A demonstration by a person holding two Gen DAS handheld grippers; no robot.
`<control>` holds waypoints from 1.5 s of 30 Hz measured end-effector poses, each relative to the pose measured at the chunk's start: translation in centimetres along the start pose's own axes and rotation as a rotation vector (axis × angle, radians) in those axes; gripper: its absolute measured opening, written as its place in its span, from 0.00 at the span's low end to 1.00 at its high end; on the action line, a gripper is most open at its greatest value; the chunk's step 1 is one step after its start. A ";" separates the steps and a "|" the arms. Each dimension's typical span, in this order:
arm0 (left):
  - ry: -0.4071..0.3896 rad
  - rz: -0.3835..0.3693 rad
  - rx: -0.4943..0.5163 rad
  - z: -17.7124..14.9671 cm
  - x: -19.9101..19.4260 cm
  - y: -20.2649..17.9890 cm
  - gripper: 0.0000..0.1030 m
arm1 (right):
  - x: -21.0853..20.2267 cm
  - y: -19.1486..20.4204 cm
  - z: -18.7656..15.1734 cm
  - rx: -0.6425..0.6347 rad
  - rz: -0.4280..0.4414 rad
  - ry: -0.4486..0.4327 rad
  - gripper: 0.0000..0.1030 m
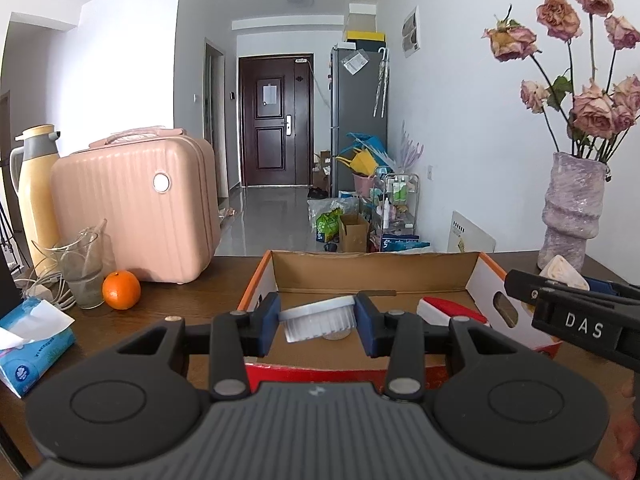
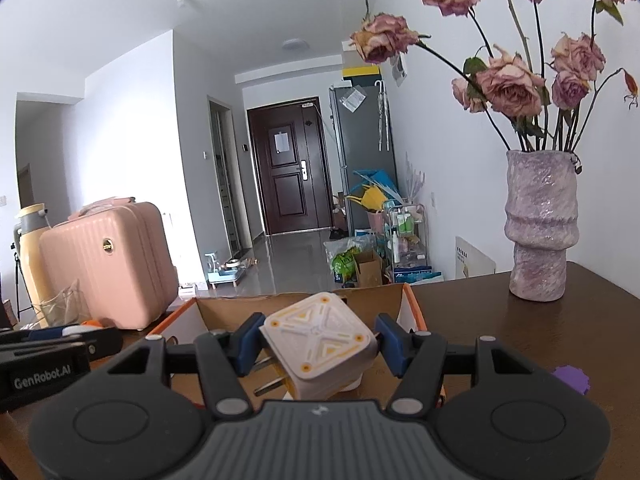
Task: Organize rigid objects
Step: 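Carry the white cap and beige plug over the cardboard box with both tools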
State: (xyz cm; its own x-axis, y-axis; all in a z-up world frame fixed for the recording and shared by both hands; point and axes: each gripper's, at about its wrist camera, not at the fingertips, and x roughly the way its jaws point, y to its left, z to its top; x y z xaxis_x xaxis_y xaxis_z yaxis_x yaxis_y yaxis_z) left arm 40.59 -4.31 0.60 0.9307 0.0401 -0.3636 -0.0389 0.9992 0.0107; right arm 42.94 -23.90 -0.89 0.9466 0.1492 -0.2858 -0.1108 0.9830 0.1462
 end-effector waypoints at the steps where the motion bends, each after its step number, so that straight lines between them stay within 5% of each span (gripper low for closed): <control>1: 0.002 0.002 -0.001 0.0 0.4 0.0 0.40 | 0.4 -0.1 0.1 0.001 -0.001 0.002 0.58; 25: 0.080 0.027 -0.028 2.0 9.1 -0.1 0.40 | 7.8 -1.6 1.8 0.033 -0.047 0.081 0.58; 45: 0.238 0.034 -0.020 2.2 15.5 0.8 0.40 | 12.4 -1.2 1.2 0.016 -0.062 0.192 0.58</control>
State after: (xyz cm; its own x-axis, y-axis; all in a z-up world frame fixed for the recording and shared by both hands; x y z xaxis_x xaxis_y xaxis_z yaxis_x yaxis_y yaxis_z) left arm 55.76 -2.90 -3.00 0.8166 0.0688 -0.5730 -0.0777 0.9969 0.0089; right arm 55.16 -23.41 -3.46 0.8761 0.1076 -0.4699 -0.0478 0.9894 0.1374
